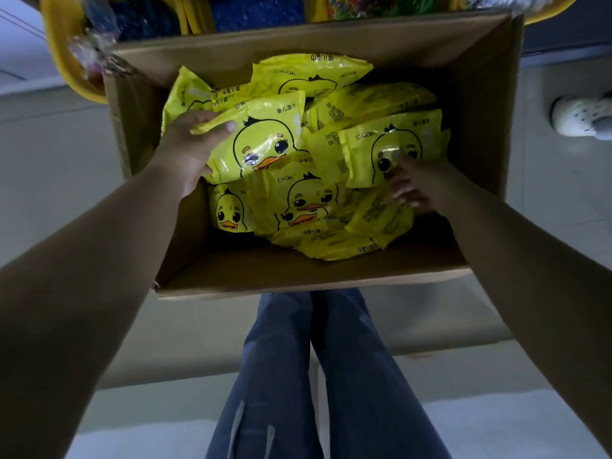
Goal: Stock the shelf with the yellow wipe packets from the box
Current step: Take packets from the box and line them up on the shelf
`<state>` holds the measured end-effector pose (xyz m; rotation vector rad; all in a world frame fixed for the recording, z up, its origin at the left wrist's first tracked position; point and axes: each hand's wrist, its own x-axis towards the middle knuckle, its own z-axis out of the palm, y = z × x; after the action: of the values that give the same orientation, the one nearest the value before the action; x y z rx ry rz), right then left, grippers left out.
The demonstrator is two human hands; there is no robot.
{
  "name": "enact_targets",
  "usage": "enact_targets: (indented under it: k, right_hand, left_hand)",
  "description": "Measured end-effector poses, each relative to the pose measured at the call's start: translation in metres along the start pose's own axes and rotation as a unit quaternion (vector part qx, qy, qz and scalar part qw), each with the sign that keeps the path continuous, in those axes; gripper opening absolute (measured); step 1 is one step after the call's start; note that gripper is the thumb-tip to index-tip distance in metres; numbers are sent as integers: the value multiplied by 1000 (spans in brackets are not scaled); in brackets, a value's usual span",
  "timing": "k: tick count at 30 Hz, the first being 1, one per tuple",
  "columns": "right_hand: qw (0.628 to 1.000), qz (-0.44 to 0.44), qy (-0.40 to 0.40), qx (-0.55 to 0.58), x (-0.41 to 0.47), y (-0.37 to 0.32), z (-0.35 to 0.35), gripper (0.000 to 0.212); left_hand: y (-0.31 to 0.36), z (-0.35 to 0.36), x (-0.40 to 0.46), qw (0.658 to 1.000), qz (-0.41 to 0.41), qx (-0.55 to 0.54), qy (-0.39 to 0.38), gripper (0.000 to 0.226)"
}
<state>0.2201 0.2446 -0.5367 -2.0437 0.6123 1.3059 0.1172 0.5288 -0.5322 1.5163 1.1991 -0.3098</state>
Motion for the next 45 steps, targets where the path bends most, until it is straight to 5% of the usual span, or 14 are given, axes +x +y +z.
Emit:
enact_targets:
  k: [6, 10, 15, 19, 25, 33, 37, 45]
  right_hand:
    - [975, -197, 60, -80, 5, -35, -15, 37]
    - [931, -232, 39, -278, 20, -45, -21, 53]
    - [899, -255, 24, -355, 28, -55, -31, 70]
    - [880, -213, -37, -424, 38, -56, -31, 118]
    - [885, -193, -58, -420, 46, -22, -31, 55]
    - [928, -220, -63, -294, -19, -20, -46, 38]
    - [930, -261, -48, -253, -78, -54, -60, 39]
    - [876, -417, 7, -241, -224, -126, -115, 41]
  left_hand:
    - [6, 5, 7, 982, 124, 138, 18, 40]
    - [13, 10, 10, 936, 164, 312, 1, 61]
    - [27, 19, 15, 910, 151, 382, -59, 76]
    - [24, 22, 13, 885, 121, 442, -85, 80]
    - [13, 16, 0, 897, 104, 423, -77, 76]
    - [21, -9, -59, 959, 32, 276, -52, 74]
    - [66, -31, -104, 969, 47, 234, -67, 98]
    - [173, -86, -210, 934, 178, 309, -28, 16]
